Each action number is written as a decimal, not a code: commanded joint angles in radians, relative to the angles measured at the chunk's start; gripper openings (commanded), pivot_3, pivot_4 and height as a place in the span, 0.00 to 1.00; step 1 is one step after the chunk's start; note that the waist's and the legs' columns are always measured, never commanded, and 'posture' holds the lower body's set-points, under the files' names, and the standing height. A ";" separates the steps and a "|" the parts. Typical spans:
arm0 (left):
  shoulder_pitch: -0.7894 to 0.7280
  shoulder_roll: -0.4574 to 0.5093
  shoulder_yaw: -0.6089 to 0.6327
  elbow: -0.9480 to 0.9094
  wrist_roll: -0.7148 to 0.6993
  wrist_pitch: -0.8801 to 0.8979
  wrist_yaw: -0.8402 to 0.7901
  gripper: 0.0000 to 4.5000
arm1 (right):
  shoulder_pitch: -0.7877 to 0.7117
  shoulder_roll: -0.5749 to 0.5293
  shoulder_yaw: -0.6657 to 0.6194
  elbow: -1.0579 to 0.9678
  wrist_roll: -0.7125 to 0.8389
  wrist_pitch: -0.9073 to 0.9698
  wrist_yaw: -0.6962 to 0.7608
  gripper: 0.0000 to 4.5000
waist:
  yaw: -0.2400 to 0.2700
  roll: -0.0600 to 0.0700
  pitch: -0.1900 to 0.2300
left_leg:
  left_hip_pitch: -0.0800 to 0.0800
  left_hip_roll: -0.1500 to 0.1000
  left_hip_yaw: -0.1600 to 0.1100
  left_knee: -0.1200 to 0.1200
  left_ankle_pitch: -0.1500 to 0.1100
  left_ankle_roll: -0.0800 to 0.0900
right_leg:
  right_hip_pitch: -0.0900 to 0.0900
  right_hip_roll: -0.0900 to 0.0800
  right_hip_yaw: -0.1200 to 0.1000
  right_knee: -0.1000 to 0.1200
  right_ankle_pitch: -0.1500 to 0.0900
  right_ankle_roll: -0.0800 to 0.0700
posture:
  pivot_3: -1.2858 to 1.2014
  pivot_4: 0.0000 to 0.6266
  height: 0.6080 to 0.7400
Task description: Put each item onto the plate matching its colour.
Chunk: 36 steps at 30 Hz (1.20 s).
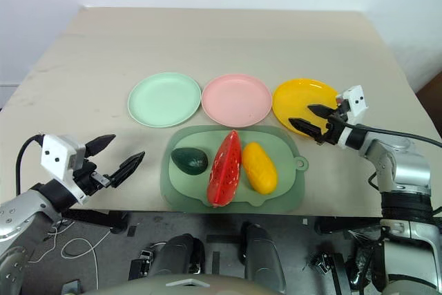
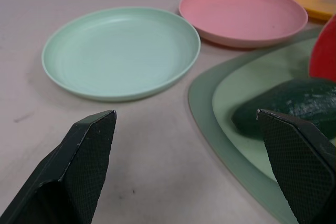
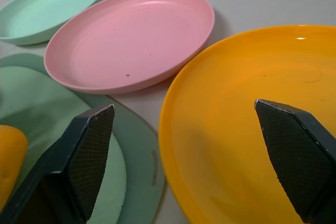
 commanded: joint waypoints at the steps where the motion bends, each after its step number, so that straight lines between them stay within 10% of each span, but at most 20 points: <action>1: 0.000 0.002 0.013 -0.044 -0.013 -0.015 0.010 0.99 | -0.028 0.003 -0.007 0.002 0.002 -0.026 0.010 1.00 | 0.002 0.000 0.000 | 0.000 0.000 0.000 0.000 0.000 0.000 | 0.000 0.000 0.000 0.000 0.000 0.000 | 0.52 0.24 1.00; 17: -0.022 0.009 -0.018 -0.026 -0.029 -0.028 0.009 0.99 | -0.002 -0.038 -0.044 -0.082 0.014 0.031 -0.006 1.00 | 0.002 0.000 0.000 | 0.000 0.000 0.000 0.000 0.000 0.000 | 0.000 0.000 0.000 0.000 0.000 0.000 | 0.52 0.24 1.00; 36: -0.201 0.156 0.007 0.130 -0.140 -0.005 -0.151 0.99 | 0.201 -0.127 -0.306 -0.874 0.549 0.872 -0.438 1.00 | 0.024 0.000 0.000 | -0.001 0.000 0.000 0.000 0.000 0.000 | -0.001 0.000 0.000 -0.001 -0.002 -0.002 | 0.52 0.24 1.00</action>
